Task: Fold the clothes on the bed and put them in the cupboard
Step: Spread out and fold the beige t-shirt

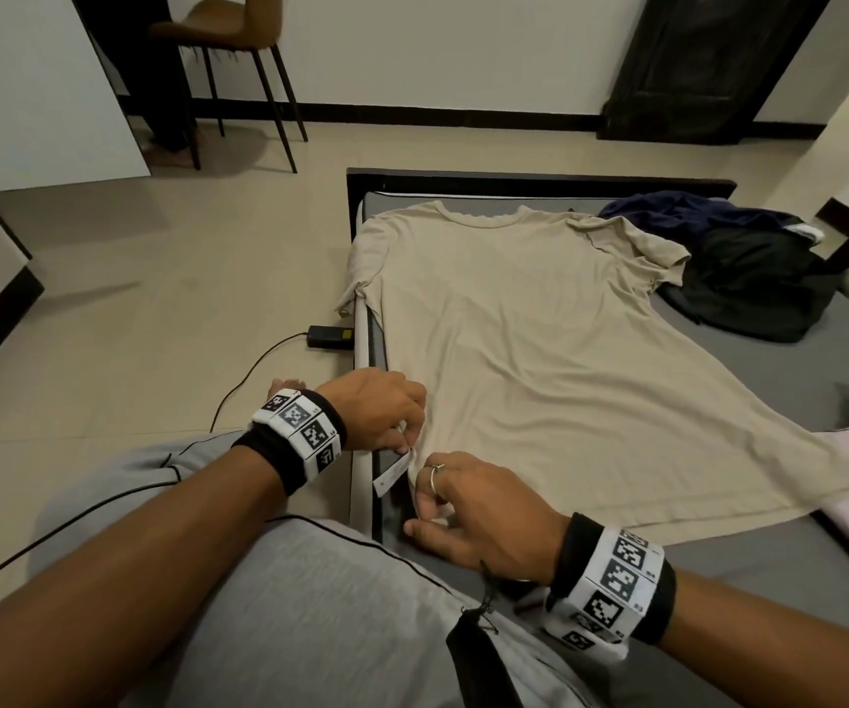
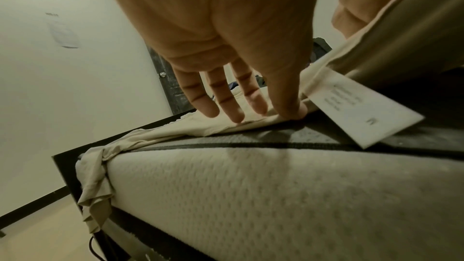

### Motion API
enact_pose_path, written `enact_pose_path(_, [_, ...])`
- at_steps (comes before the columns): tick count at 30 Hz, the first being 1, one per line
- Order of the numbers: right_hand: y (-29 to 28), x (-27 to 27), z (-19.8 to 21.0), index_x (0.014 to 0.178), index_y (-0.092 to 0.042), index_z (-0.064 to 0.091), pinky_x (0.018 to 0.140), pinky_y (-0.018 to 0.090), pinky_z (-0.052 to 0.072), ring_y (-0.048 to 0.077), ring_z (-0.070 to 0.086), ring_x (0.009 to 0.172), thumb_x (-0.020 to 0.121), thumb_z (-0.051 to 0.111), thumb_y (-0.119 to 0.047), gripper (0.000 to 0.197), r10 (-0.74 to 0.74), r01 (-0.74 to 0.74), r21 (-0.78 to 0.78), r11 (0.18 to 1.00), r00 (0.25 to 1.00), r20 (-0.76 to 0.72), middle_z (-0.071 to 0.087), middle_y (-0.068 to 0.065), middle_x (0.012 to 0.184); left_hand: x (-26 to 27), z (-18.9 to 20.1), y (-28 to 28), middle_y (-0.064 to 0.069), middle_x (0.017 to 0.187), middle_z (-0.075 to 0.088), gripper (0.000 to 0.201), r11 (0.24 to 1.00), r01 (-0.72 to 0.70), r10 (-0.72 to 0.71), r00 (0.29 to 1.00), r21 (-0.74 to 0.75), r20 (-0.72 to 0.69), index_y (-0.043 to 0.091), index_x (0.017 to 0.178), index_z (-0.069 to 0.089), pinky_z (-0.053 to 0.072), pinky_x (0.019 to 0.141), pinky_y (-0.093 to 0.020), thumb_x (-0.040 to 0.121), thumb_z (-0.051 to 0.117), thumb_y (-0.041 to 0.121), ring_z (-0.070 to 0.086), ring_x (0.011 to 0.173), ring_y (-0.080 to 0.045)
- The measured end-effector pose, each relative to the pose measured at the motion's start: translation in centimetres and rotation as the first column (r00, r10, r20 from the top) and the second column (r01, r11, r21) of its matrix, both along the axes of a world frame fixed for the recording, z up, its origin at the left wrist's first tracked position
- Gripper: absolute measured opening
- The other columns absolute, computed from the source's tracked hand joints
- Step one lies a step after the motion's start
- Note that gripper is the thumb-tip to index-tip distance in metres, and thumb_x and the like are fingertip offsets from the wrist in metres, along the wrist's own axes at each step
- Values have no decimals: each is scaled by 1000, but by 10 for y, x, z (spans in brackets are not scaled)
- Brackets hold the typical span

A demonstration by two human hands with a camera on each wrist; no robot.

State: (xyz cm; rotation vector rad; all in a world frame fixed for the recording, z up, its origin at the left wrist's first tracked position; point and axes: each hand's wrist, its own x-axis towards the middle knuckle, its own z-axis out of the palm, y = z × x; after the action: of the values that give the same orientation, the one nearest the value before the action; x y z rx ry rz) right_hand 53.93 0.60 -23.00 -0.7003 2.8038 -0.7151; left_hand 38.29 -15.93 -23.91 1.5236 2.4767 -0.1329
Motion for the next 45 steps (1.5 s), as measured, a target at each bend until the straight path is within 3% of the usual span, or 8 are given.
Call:
enact_pose_path(7, [-5,1,-1,74,-23,52,63,26,44,10,52,70,84,67,-33,20,-29,29,11,1000,999,19,59,-10,79,5,0,2,16,115,54,27,999,37,-38,999,39,20,38,109,62,50,82,-35,83,68,38,54,97,-10])
enact_pose_path(15, [-2,-5,-4,75,-27,48,59,15,34,6,47,67,82,62,-17,18,9,-8,-31,999,999,53,50,-14,75,4,3,3,16,101,56,8,996,76,-73,996,55,-57,33,88,65,41,72,-26,84,68,40,48,86,-6])
enact_pose_path(23, [-4,-9,-13,85,-34,45,61,18,34,7,43,70,84,61,-11,28,113,-114,4,993,987,110,51,-14,85,2,9,-16,16,78,58,21,963,-252,260,962,-99,81,30,64,58,51,68,-25,76,76,29,54,73,-2])
enact_pose_path(28, [-11,-8,-32,93,-37,39,69,26,39,10,44,77,86,64,-7,39,254,-263,17,965,944,212,48,-9,97,4,1,-19,23,75,65,15,868,-359,418,901,-342,114,41,70,69,48,93,-50,66,83,37,66,82,-12])
enact_pose_path(31, [-17,-6,-35,104,-10,54,73,28,42,24,53,85,89,66,-4,20,349,-353,-40,935,890,293,56,12,103,9,1,-14,17,82,67,10,901,-320,369,920,-292,130,28,80,70,50,94,-44,77,78,34,64,85,-10])
enact_pose_path(34, [-10,-9,-28,116,6,57,64,11,36,18,51,82,85,63,3,32,382,-363,-120,924,854,353,59,19,109,14,5,-11,15,82,60,3,928,-333,353,930,-169,106,30,84,59,51,81,-39,82,61,32,59,78,-11])
enact_pose_path(39, [41,-7,-10,123,-21,61,69,13,49,10,64,75,86,52,7,47,194,-107,-213,971,876,441,68,-1,110,24,16,1,13,78,50,21,970,-230,235,970,-72,65,31,91,47,28,54,-20,86,58,48,54,76,-13])
enact_pose_path(45, [174,1,-5,103,-42,61,75,19,42,-5,54,83,79,60,-34,25,-310,310,6,951,948,70,57,-17,100,47,34,37,11,92,57,47,970,-121,133,990,-210,45,27,97,55,25,56,-20,84,56,71,54,86,-10])
